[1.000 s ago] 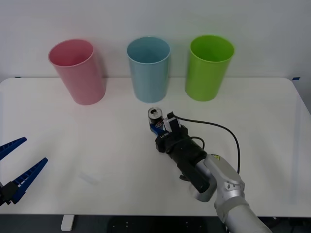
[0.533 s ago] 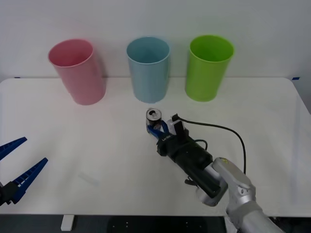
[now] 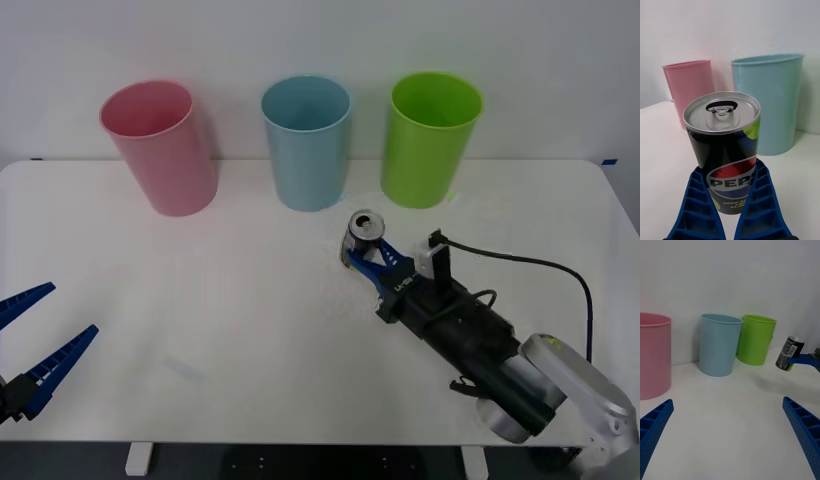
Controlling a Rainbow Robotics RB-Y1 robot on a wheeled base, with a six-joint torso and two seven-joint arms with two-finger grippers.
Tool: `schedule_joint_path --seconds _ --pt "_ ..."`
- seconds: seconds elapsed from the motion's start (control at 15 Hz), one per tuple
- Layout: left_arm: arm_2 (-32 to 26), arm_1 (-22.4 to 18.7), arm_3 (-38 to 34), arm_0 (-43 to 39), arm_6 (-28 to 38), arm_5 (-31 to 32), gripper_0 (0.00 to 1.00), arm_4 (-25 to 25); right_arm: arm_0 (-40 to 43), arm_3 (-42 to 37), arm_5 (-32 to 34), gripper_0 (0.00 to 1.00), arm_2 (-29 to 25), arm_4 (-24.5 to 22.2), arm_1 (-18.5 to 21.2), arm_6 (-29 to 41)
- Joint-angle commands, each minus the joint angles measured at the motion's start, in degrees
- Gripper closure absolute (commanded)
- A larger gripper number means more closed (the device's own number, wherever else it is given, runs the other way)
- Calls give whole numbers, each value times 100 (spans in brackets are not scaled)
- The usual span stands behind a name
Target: Grasp the object on the table and drop it into the matching bin: aluminum can to the light blue bin, PET bottle to the pink bin.
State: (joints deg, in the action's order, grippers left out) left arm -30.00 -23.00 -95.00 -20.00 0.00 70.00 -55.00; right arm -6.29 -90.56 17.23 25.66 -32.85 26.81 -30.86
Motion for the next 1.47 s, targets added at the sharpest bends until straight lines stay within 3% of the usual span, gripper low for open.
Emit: schedule_joint_path --seconds 0.07,0.53,0.87,1.13,1.47 --pt "0 0 0 0 0 0 0 0 242 -656 44 100 -184 33 396 485" --pt "0 0 0 0 0 0 0 0 348 -1491 457 100 -1028 -1030 501 2260" --pt "0 0 0 0 0 0 0 0 -197 -1517 439 100 -1072 -1654 501 3324" --pt "0 0 0 0 0 0 0 0 -971 -990 448 100 -1037 -1848 378 3666" --pt "0 0 0 0 0 0 0 0 -2263 399 457 100 -922 -2358 -158 3754"
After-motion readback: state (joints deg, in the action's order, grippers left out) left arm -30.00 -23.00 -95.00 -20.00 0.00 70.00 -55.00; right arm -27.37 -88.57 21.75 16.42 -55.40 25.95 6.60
